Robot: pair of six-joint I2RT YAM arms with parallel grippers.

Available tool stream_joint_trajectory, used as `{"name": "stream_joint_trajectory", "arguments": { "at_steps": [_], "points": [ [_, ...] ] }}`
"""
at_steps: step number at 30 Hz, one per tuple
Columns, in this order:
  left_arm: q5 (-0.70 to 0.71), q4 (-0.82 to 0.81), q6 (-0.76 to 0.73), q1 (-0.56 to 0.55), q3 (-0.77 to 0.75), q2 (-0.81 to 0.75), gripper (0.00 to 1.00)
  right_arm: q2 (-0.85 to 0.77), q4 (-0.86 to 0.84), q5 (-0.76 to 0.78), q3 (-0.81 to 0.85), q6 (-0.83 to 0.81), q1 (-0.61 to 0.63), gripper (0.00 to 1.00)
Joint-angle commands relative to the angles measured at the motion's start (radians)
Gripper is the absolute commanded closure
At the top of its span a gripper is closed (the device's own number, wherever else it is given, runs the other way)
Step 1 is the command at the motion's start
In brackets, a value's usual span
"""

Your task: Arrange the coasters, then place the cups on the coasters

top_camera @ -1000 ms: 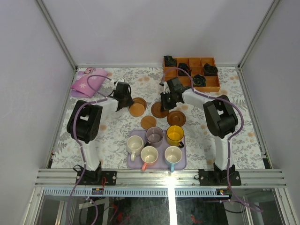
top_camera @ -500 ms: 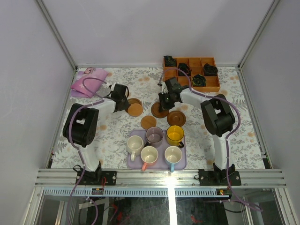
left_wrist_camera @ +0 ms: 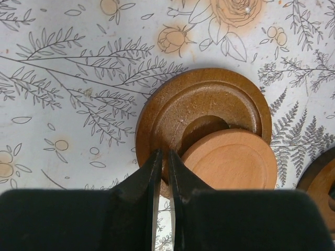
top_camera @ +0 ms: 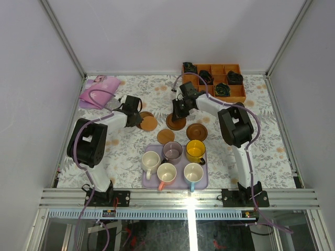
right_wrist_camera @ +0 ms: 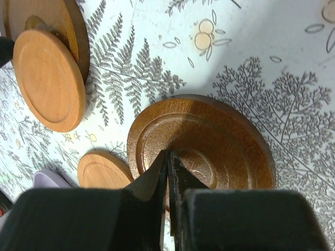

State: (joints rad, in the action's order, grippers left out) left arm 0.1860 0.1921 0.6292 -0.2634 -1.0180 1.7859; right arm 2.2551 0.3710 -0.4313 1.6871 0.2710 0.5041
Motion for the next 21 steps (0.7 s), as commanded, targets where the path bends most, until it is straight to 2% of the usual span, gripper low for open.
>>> {"name": "stream_joint_trajectory", "arguments": {
  "at_steps": [1, 11, 18, 19, 21],
  "points": [
    [0.026, 0.157, -0.002, 0.010, 0.051, -0.001, 0.91, 0.042, 0.014, -0.032, 0.077, 0.012, 0.017, 0.96],
    [0.036, 0.158, -0.006, 0.010, 0.029, -0.006, 0.91, 0.058, 0.024, 0.008, 0.144, -0.010, 0.018, 0.96],
    [0.021, 0.102, -0.036, 0.010, -0.040, -0.046, 0.90, -0.071, 0.002, 0.004, 0.104, -0.036, 0.019, 0.95],
    [0.018, 0.092, -0.043, 0.010, -0.055, -0.051, 0.90, -0.093, 0.000, 0.007, 0.099, -0.042, 0.020, 0.91],
    [0.010, 0.089, -0.052, 0.009, -0.087, -0.056, 0.89, -0.149, -0.010, 0.025, 0.075, -0.044, 0.020, 0.78]
  ]
}}
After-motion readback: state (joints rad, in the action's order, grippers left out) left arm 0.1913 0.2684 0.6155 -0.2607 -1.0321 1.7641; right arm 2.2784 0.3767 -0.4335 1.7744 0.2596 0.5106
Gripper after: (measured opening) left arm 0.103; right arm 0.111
